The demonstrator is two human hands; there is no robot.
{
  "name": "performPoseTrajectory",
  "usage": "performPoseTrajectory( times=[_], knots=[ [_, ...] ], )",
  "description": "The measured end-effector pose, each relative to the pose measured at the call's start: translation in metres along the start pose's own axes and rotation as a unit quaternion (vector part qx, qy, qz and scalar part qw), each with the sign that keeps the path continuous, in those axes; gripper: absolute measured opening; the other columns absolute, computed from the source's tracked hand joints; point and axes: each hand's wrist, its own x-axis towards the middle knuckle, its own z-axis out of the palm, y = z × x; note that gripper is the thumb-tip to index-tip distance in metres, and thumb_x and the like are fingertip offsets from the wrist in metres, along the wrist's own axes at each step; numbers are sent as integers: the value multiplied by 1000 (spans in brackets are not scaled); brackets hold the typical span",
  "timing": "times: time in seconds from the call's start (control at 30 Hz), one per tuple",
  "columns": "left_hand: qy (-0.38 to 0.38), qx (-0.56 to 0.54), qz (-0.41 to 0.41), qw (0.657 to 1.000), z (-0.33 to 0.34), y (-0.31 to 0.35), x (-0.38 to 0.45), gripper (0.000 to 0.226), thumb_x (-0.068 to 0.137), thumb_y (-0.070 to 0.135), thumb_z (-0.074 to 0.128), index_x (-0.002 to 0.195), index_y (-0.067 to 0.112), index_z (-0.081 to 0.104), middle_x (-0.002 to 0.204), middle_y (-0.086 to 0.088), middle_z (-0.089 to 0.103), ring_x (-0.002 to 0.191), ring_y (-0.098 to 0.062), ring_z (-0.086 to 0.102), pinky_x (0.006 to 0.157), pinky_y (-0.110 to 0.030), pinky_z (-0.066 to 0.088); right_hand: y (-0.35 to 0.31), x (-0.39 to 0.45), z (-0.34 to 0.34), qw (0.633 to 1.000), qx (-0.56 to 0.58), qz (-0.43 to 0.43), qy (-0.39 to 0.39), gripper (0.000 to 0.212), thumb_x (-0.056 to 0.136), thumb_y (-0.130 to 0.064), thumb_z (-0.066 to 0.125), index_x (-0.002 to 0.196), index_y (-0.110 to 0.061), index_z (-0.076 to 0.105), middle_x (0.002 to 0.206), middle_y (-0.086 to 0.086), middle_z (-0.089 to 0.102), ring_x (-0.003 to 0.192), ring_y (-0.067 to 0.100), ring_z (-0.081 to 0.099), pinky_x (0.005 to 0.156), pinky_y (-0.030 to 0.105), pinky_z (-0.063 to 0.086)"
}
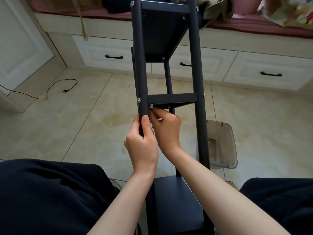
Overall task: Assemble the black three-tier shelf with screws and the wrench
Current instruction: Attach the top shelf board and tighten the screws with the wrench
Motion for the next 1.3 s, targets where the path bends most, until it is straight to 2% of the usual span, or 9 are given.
performPoseTrajectory(
  times=[0.1, 0.27, 0.43, 0.53, 0.7, 0.83, 1.0, 1.2, 1.3],
  knots=[
    [1, -3, 3, 1000, -1, -1, -1, 30, 107, 32, 47, 109, 15, 72, 64, 11, 55, 58, -8, 50, 60, -26, 41, 1, 3, 5, 1000, 6, 17, -3, 22, 93, -15, 67, 74, -6, 72, 64, 1, 67, 61, 13, 59, 58, 21, 43],
    [-1, 7, 12, 1000, -2, 0, -2, 31, 107, 29, 46, 87, 12, 64, 58, 14, 53, 53, -8, 48, 55, -17, 37, 3, 3, 1, 1000, -14, -28, 0, 18, 92, -9, 66, 76, -3, 71, 70, 5, 68, 64, 15, 57, 61, 23, 44],
    [-4, 13, 24, 1000, -2, 1, -2, 32, 107, 28, 46, 91, 8, 65, 56, 16, 52, 52, -8, 46, 53, -13, 35, 9, -1, -18, 996, -61, -47, -40, 14, 94, -10, 62, 90, -5, 75, 82, 6, 71, 74, 19, 62, 67, 31, 49],
    [-3, 18, 28, 999, -2, 3, -2, 28, 107, 28, 46, 85, 17, 60, 54, 12, 50, 51, -9, 45, 52, -14, 35, 6, 0, -31, 992, -92, -17, -80, 15, 94, -14, 61, 93, -12, 75, 85, -1, 72, 77, 14, 64, 69, 27, 50],
    [-4, 20, 24, 999, -2, 3, -2, 28, 107, 28, 46, 84, 18, 59, 55, 7, 48, 51, -10, 45, 52, -15, 35, -7, 10, -43, 986, -91, 44, -130, 18, 93, -18, 59, 88, -17, 76, 69, -13, 66, 63, 2, 60, 53, 10, 38],
    [-7, 19, 27, 999, -3, 3, -2, 28, 107, 28, 46, 85, 18, 59, 57, 7, 49, 51, -10, 45, 52, -16, 36, -13, 11, -49, 983, -105, 46, -145, 17, 92, -19, 60, 86, -18, 76, 65, -14, 63, 59, 4, 57, 53, 15, 36],
    [-8, 22, 30, 999, -3, 3, -1, 27, 107, 28, 46, 85, 19, 59, 57, 6, 48, 52, -10, 43, 52, -16, 35, -22, 15, -54, 984, -95, 44, -146, 17, 92, -16, 62, 85, -15, 77, 64, -14, 62, 61, 0, 56, 54, 7, 38],
    [-5, 14, 24, 1000, -3, 2, -2, 31, 107, 29, 46, 93, 10, 65, 58, 10, 50, 53, -10, 46, 54, -15, 35, -31, 18, -54, 981, -85, 37, -168, 22, 92, -17, 64, 79, -5, 77, 67, 11, 69, 68, 27, 63, 65, 33, 49],
    [-5, 15, 26, 1000, -3, 2, -1, 30, 107, 29, 45, 93, 11, 66, 57, 8, 48, 53, -11, 44, 53, -16, 35, -30, 20, -52, 982, -81, 30, -166, 25, 93, -18, 64, 76, -3, 76, 65, 14, 68, 67, 31, 62, 65, 36, 48]
  ],
)
